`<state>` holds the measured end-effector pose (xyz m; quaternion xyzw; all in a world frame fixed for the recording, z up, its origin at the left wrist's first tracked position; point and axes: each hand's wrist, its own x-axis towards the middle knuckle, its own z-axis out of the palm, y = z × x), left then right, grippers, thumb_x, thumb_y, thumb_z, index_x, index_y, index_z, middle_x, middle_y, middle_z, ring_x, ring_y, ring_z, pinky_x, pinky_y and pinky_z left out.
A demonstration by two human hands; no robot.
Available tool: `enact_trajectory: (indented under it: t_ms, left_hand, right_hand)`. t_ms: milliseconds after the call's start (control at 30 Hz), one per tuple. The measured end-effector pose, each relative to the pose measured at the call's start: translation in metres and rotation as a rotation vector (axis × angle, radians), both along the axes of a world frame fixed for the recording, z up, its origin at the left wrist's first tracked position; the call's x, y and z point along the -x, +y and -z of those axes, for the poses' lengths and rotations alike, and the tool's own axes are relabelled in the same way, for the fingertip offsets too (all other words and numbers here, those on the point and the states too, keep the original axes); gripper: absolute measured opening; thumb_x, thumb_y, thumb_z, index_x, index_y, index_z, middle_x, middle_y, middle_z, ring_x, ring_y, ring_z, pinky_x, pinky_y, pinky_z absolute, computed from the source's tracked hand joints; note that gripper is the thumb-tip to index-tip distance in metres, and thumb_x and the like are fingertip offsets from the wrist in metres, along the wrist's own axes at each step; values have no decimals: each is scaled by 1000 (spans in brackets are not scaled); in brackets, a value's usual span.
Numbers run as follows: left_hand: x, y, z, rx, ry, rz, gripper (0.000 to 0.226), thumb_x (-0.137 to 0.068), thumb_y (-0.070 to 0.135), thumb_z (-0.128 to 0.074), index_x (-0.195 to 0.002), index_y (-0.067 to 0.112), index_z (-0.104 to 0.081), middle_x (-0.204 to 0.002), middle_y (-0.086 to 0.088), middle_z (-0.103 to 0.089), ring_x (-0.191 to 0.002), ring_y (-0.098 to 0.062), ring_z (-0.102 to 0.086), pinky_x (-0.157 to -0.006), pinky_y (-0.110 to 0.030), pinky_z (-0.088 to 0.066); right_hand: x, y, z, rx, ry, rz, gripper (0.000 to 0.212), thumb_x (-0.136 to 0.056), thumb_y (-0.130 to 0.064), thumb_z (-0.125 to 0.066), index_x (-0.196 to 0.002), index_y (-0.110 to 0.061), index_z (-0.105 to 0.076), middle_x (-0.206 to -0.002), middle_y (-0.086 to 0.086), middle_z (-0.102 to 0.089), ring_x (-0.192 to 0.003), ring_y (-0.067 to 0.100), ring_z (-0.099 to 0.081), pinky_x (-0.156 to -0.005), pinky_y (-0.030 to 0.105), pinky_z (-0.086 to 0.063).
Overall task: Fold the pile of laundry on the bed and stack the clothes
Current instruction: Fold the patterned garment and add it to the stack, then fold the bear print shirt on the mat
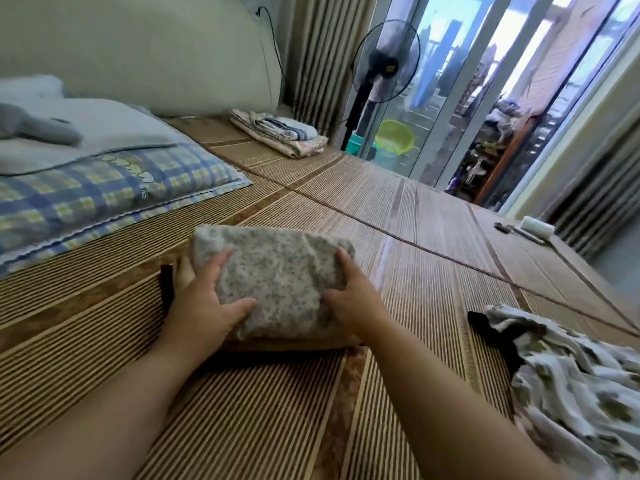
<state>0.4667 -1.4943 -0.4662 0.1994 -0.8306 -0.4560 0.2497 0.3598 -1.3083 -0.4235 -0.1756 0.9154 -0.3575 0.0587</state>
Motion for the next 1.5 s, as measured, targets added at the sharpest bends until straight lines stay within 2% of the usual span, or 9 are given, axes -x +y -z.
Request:
enact_trajectory:
  t_ms: [100,167,267,467,633,767,867,1100,1500]
  left_hand:
    - [17,-4,21,254,-145,-40,61,-87,38,-64,-144,31,-43,-161,-9,15,-147,-32,6,-119,-48,-8]
    - [25,-3,30,394,-244,5,59,-91,52,-36,-149,36,-32,-163,-5,9,-148,-27,11,-118,-51,-3]
    - [28,-4,43,383,-494,88,59,-96,58,-18,-152,44,-3,-163,7,2,-149,-19,5,-118,-54,-2]
    - [26,-2,42,377,-634,102,65,-93,67,-18,-151,44,-3,-163,9,-3,-149,-20,1,-113,-63,-4]
    - [21,16,19,412,-501,65,68,-92,65,-27,-152,40,-6,-163,4,-4,-149,-22,8,-112,-64,0]
    - [6,63,-2,458,-335,287,75,-92,62,-37,-152,40,2,-163,8,3,-148,-17,13,-115,-57,4]
    - [-16,108,-8,539,-301,477,77,-92,61,-40,-152,40,4,-163,8,3,-148,-14,12,-117,-55,5]
    - [-72,242,3,633,-371,823,77,-91,54,-49,-152,42,-3,-163,9,-1,-149,-14,6,-116,-56,3]
    - [-48,385,1,620,-403,993,73,-86,50,-59,-148,43,-22,-160,11,-17,-147,-14,-16,-117,-59,-13]
  right_hand:
    - [16,-18,25,-282,37,-7,60,-95,-47,-46,-149,-40,-23,-162,2,-4,-147,26,-11,-115,49,-18]
    - [26,-28,32,-386,115,-98,62,-93,-63,-35,-149,-43,-19,-162,-5,10,-148,22,7,-117,57,-5]
    - [35,-41,41,-531,179,-251,73,-86,-76,-30,-150,-45,-12,-162,-9,-1,-149,18,1,-115,60,2]
    - [45,-51,59,-646,45,-263,85,-77,-86,-33,-149,-46,-13,-162,-10,-9,-148,21,-9,-113,64,-5]
    - [9,-13,44,-405,210,-104,78,-82,-77,-39,-149,-44,-16,-161,-10,-12,-148,17,-10,-116,60,-6]
    - [-55,66,40,-248,216,85,80,-78,-80,-32,-148,-45,-17,-159,-11,-16,-147,13,-11,-117,56,-7]
    - [-102,146,38,-316,153,215,93,-69,-88,-23,-149,-42,-17,-159,-8,-19,-146,13,-13,-118,55,-14]
    - [-181,283,29,-453,62,427,70,-85,-61,-56,-147,-37,-32,-158,-5,-22,-145,16,-19,-116,51,-23]
    - [-208,357,53,-358,-146,495,61,-86,-58,-54,-142,-39,-39,-156,-6,-25,-145,16,-16,-115,49,-24]
